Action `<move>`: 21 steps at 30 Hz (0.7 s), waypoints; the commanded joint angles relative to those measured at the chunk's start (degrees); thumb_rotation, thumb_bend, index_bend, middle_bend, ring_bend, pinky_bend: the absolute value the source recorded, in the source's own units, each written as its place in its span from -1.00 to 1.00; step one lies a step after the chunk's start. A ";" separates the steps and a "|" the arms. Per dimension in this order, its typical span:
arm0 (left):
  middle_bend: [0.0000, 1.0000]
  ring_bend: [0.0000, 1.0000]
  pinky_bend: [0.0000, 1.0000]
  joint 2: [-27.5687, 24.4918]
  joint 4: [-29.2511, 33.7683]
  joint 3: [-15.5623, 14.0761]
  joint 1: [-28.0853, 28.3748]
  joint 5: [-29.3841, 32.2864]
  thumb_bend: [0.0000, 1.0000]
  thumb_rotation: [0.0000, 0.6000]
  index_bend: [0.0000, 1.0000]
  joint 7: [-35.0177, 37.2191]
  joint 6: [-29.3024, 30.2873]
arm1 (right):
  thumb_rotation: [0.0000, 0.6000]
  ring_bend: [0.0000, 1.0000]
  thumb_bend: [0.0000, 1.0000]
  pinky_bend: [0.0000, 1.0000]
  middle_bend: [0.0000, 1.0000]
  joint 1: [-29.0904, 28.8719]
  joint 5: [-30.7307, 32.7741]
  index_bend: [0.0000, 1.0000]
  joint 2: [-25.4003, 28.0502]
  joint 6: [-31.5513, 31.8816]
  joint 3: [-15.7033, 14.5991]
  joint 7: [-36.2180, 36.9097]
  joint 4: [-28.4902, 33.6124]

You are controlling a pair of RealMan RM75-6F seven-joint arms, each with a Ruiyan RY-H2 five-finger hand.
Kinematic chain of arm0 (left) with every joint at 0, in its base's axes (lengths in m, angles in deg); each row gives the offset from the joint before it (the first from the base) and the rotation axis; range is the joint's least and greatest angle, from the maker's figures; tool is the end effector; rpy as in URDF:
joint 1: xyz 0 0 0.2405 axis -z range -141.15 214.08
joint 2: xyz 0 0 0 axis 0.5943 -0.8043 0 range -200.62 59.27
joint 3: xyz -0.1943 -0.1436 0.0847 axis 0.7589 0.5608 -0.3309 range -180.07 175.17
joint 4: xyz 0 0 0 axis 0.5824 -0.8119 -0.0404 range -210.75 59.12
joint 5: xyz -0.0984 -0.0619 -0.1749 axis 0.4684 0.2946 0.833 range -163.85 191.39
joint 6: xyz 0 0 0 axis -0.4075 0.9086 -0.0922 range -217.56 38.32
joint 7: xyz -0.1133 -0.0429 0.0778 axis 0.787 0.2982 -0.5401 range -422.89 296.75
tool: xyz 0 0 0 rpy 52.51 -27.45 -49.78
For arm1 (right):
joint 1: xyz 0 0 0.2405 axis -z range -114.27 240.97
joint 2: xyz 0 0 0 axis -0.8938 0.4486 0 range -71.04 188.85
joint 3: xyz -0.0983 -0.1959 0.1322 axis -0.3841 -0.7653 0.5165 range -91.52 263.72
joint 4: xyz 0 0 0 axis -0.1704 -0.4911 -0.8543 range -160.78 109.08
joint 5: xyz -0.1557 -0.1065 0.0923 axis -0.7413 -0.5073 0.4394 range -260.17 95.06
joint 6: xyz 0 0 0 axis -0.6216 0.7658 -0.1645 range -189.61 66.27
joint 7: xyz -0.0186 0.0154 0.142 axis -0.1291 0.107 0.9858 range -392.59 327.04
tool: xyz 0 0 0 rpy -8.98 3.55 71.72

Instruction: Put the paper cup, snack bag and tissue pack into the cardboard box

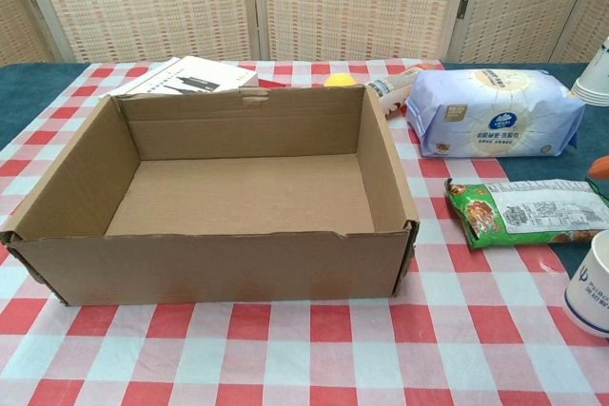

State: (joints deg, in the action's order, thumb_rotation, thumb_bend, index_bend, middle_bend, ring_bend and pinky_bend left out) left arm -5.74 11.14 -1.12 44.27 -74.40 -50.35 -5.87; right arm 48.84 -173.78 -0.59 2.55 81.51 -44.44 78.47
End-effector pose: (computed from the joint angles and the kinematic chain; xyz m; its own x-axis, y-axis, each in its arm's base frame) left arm -0.3176 0.1932 0.1552 0.2684 0.0402 0.9625 0.9610 -0.0801 -0.2647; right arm -0.2621 -0.1795 0.0996 0.5398 -0.3692 0.7565 -0.8378 -0.3235 0.4399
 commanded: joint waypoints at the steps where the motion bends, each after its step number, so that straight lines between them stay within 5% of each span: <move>1: -0.97 -1.00 -0.54 -0.07 -0.01 -0.03 0.04 -0.11 -0.54 1.00 -0.89 0.29 -0.06 | 1.00 -1.00 -1.00 -0.74 -1.00 -0.82 0.55 -0.86 -1.33 -1.11 0.46 0.07 -0.99; 14: -0.97 -1.00 -0.54 -0.56 -0.14 0.30 -0.09 0.16 -0.54 1.00 -0.89 2.07 0.18 | 1.00 -0.99 -1.00 -0.63 -0.94 -2.54 3.37 -0.76 -4.88 -4.04 0.96 -0.97 -3.50; 21: -0.97 -1.00 -0.54 -0.68 -0.18 0.26 -0.10 0.12 -0.54 1.00 -0.89 2.70 0.07 | 1.00 -0.89 -1.00 -0.38 -0.88 -3.09 4.35 -0.61 -7.27 -4.87 0.97 -1.74 -4.98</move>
State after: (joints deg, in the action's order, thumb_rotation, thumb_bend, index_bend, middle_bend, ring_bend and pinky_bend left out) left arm -6.41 10.97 -0.86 44.17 -74.29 -47.65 -5.78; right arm 45.89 -169.58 -7.39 -2.18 82.49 -45.99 73.90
